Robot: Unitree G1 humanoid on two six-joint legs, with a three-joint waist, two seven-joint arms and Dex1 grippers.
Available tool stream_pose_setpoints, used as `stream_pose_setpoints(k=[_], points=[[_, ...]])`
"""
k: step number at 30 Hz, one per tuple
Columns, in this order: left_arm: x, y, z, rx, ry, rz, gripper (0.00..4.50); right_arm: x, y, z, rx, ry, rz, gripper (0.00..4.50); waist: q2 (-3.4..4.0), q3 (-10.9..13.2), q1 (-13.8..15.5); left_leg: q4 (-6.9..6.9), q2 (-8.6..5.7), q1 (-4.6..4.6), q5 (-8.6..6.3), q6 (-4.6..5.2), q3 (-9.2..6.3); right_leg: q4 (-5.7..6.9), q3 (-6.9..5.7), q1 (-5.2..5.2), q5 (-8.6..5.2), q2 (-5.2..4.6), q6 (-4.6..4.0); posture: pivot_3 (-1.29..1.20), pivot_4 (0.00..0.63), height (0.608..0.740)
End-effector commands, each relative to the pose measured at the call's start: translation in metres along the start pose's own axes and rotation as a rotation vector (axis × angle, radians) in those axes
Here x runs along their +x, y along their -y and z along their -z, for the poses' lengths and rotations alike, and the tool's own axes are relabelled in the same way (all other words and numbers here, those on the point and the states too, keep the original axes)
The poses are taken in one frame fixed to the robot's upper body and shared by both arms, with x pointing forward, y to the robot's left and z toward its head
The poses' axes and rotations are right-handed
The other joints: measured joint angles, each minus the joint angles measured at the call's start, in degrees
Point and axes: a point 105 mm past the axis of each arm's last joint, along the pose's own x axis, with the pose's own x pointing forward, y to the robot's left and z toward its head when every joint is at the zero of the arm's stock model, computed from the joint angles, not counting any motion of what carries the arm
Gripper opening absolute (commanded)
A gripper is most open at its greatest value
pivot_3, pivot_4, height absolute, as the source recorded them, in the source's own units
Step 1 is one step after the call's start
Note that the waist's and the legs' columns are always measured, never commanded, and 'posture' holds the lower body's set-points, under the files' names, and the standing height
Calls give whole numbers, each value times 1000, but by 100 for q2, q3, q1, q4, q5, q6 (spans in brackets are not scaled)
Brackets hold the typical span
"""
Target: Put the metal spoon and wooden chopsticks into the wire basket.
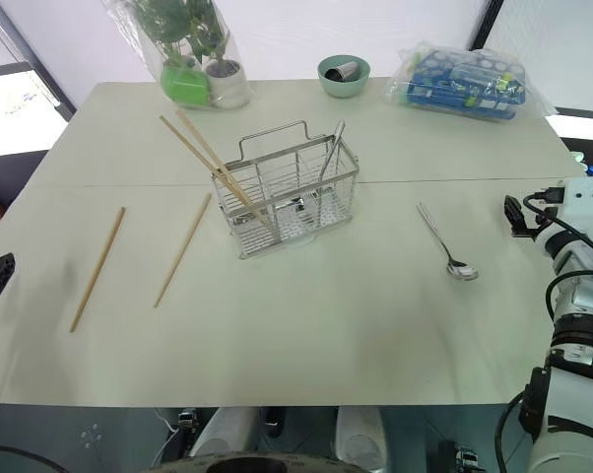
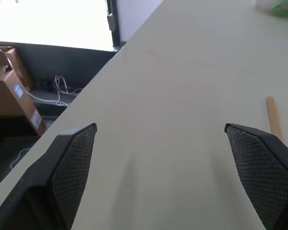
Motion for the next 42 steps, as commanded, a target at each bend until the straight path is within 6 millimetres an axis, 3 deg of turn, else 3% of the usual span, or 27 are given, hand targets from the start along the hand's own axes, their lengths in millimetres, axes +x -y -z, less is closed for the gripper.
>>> stream_pose_setpoints(k=[1,4,8,12,14,18,22,34,37,42], points=[[4,-1,-16,-20,44,-10,4500,1,8,-39,-84,75,-28,4433,0,0,-1,0,0,0,0,0,0,0,0,0,0,0,0,0,150,687],[8,13,-26,-50,55,49,4500,1,5,-51,-122,63,-85,4433,0,0,1,0,0,1,0,0,0,0,-1,-1,0,2,1,0,150,687],[1,79,-55,-62,70,374,4500,1,-9,-68,-133,26,-222,4433,-3,2,1,1,0,-2,0,1,0,0,-1,-2,0,2,2,0,150,687],[-36,150,-70,40,24,803,4500,-4,-38,-68,-166,-81,-408,4433,1,2,-10,4,0,-3,0,0,0,1,0,-1,1,3,2,0,150,687],[-55,171,-71,83,-12,961,4500,-10,-55,-61,-178,-139,-504,4433,1,2,-19,0,0,-2,0,0,1,1,1,-4,-1,3,3,0,150,687],[-74,184,-69,122,-62,1082,4500,-18,-70,-49,-189,-204,-570,4433,5,2,-13,-32,6,3,2,2,15,0,7,-17,-10,-6,-14,0,150,687],[-100,202,-56,277,-149,1241,4500,-27,-86,-23,-146,-280,-612,4433,5,5,-4,-34,11,-4,2,6,26,-8,7,-23,-14,-11,-22,0,150,687],[-99,216,-59,350,-114,1303,4500,-50,-110,10,-82,-361,-652,4433,12,6,13,-35,16,1,0,4,36,-15,9,-14,-12,-10,-24,0,150,687],[-98,218,-63,355,-100,1309,4500,-51,-110,18,-69,-376,-639,3550,11,5,17,-35,17,3,0,5,39,-15,10,-15,-12,-9,-24,0,150,687],[-95,220,-67,356,-81,1309,4500,-53,-112,21,-60,-367,-644,1085,10,5,16,-35,19,6,1,5,39,-15,10,-12,-12,-8,-24,0,150,687]])
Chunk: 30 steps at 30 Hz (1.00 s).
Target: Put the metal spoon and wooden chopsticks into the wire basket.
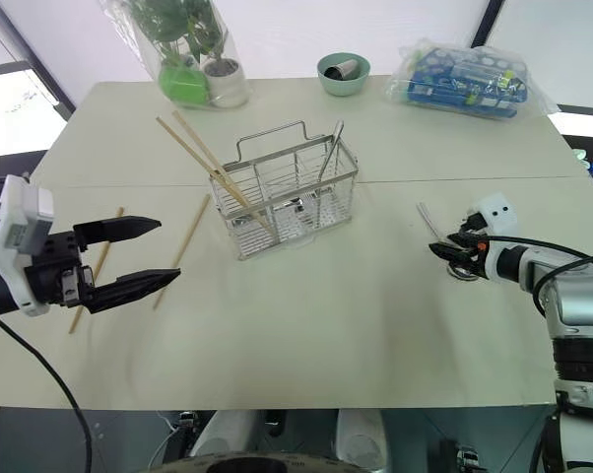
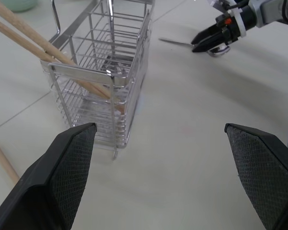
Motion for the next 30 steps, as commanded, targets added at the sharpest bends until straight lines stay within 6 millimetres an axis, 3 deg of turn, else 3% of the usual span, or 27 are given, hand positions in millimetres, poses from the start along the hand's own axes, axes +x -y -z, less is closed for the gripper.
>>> stream_pose_setpoints(k=[1,2,6,8,13,16,20,23,26,30], points=[[0,-1,-8,38,10,1,4500,-1,-5,-2,-3,24,-19,576,-1,0,-1,0,0,0,0,0,0,0,0,1,0,0,0,0,150,687],[1,-2,-8,39,13,1,4500,-1,-5,-2,-2,25,-19,58,-1,-1,-2,0,0,1,0,0,0,0,0,1,0,0,0,0,150,687],[1,-3,-10,40,24,-1,4500,0,-1,-4,-6,44,12,58,-2,-1,-4,2,0,3,0,0,0,0,0,5,0,0,0,0,150,687],[2,-4,-13,40,43,-1,4500,-1,8,-15,0,96,62,58,-2,-1,-8,2,0,4,0,0,0,0,0,5,1,0,0,0,150,687],[3,-10,-18,41,72,-23,4500,-8,31,-70,43,358,209,58,3,2,-22,6,1,6,0,0,7,2,0,5,8,-2,-6,0,150,687],[4,-14,-18,44,78,-41,4500,-25,26,-127,147,620,184,58,3,2,-26,6,4,5,5,5,7,5,0,0,8,1,-6,0,150,687],[5,-17,-22,47,98,-50,4500,-35,-16,-185,190,811,22,58,1,2,-11,-2,11,4,9,9,6,5,-1,-5,8,7,-6,0,150,687],[6,-20,-24,51,111,-59,4500,-32,-51,-215,204,895,-93,58,-1,2,-8,-10,11,3,10,11,6,5,-1,-11,8,7,-6,0,150,687],[8,-21,-26,56,118,-63,4500,-14,-85,-232,197,918,-156,58,-1,2,-25,-11,10,3,10,11,6,7,0,-13,8,6,-6,0,150,687],[9,-24,-32,66,142,-76,4500,9,-121,-237,203,912,-249,58,-1,2,-18,-12,10,2,13,7,6,15,0,-23,9,11,-5,0,150,687]])
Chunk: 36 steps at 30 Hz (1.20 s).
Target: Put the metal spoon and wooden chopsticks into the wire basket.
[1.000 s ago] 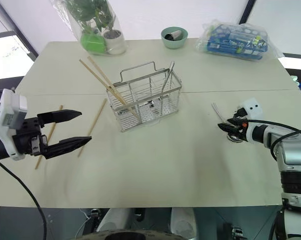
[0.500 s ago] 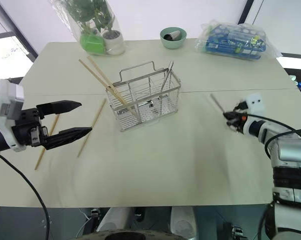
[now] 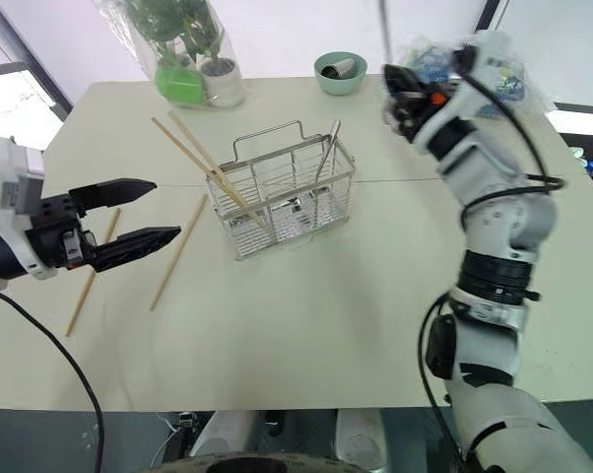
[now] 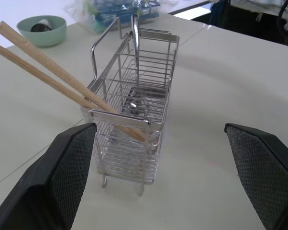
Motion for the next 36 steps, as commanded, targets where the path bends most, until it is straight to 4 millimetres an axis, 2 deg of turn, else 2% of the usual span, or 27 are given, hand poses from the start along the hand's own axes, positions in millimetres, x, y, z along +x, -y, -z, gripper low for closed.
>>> stream_pose_setpoints(k=[1,7,17,21,22,23,29,30,36], points=[[-1,-3,-12,34,46,-22,4500,13,-25,-6,-31,62,-64,58,0,0,7,-2,0,0,1,-2,0,1,0,-6,0,1,1,0,150,687],[-3,-6,-17,47,63,-54,4500,29,-33,30,-26,26,-53,58,-1,0,-19,-2,-3,0,5,-7,0,6,1,-22,11,4,17,0,150,687],[-8,-6,-21,54,70,-79,4500,32,-33,48,32,53,-33,58,-1,0,-28,-11,1,1,22,-33,-8,34,3,-31,16,9,8,0,150,687],[-9,-8,-24,57,73,-86,4500,31,-27,50,69,66,3,58,-1,0,-24,-11,1,2,24,-35,-9,34,3,-34,18,11,6,0,150,687],[-9,-9,-25,57,74,-88,4500,30,-27,51,75,64,2,716,-1,0,-24,-11,1,2,24,-35,-9,34,3,-40,18,12,6,0,150,687],[-9,-10,-26,58,75,-91,4500,28,-26,51,71,63,3,947,-1,-1,-22,-10,1,2,24,-35,-9,34,3,-40,18,12,6,0,150,687],[-7,-14,-28,60,79,-93,4500,22,-21,47,55,76,16,4121,-2,-2,-16,-11,1,10,24,-35,-10,34,3,-35,18,12,5,0,150,687],[-7,-14,-28,60,79,-93,4500,21,-21,46,54,77,17,4439,-2,-2,1,-10,1,10,24,-35,-10,34,3,-34,18,13,5,0,150,687],[-6,-17,-26,54,83,-92,4500,12,-14,25,75,118,13,4439,-4,-3,23,-10,-1,10,24,-35,-10,32,3,-32,16,11,2,0,150,687]])
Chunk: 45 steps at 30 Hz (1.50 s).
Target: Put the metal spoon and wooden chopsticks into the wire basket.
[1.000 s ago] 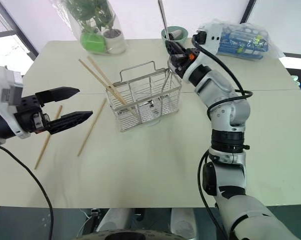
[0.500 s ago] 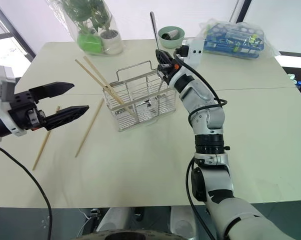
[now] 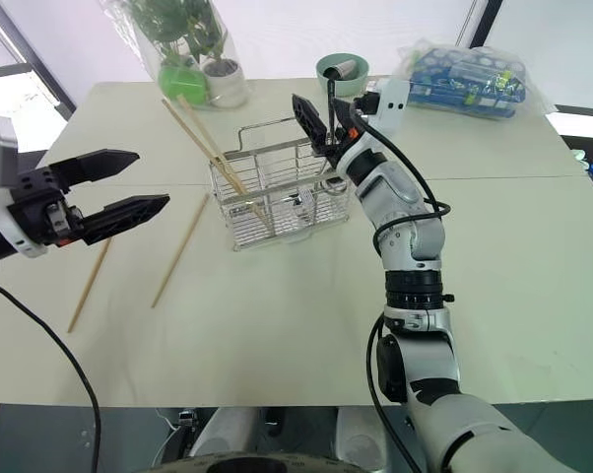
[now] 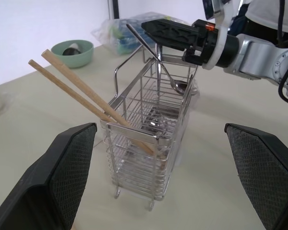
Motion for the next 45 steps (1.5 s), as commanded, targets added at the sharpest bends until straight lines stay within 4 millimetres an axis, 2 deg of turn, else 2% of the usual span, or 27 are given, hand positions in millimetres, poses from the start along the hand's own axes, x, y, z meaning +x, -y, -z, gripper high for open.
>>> stream_pose_setpoints(k=[1,5,9,13,14,17,21,25,30,37,45], points=[[0,0,-6,33,20,3,4500,-9,8,-29,15,85,18,4439,0,0,0,0,0,0,0,0,0,0,0,0,-1,-1,-2,0,150,687],[2,0,-6,30,25,7,4500,-11,0,-42,23,102,-18,4439,0,0,-27,-2,1,0,0,0,0,0,0,1,-6,-1,-12,0,150,687],[2,-1,-6,30,26,5,4500,-12,-18,-67,13,133,-110,4439,1,1,-74,-8,3,-3,1,0,1,3,5,9,-6,-1,-11,0,150,687],[0,-7,-5,15,34,-36,4500,-23,-30,-90,-25,134,-214,4439,2,1,-40,-11,3,-7,0,1,0,0,4,4,-6,-1,-11,0,150,687],[-1,-12,-4,10,33,-68,4500,-26,-31,-95,-42,127,-236,4439,1,1,-36,-10,3,-7,0,1,0,-1,3,6,-6,-2,-11,0,150,687],[-6,-49,20,-18,-85,-323,4500,-49,-33,-106,-172,32,-358,4439,-1,2,6,-5,2,-9,0,2,1,-4,0,11,-7,-6,-13,0,150,687],[-22,-94,57,-113,-272,-633,4500,-87,-37,-93,-242,-170,-526,4439,-11,0,14,-3,2,-7,-2,5,1,-15,-8,30,-8,-11,-12,0,150,687],[-32,-117,84,-218,-385,-795,4500,-111,-38,-76,-244,-313,-594,4439,-17,3,-31,-1,3,-7,-3,7,2,-18,-8,29,-7,-10,-10,0,150,687],[-22,-127,112,-301,-478,-809,4500,-127,-42,-65,-226,-380,-621,4439,-21,6,9,-2,5,-8,-3,6,1,-19,-10,27,1,-11,6,0,150,687],[-30,-148,150,-316,-615,-907,4500,-132,-40,-65,-252,-379,-572,4439,-39,8,13,-1,4,-13,-4,7,1,-32,-11,30,3,-14,7,0,150,687],[-6,-149,185,-372,-687,-819,4500,-137,-43,-66,-251,-371,-541,4439,-44,4,102,7,4,-10,-4,7,-1,-33,-18,41,7,-16,12,0,150,687]])
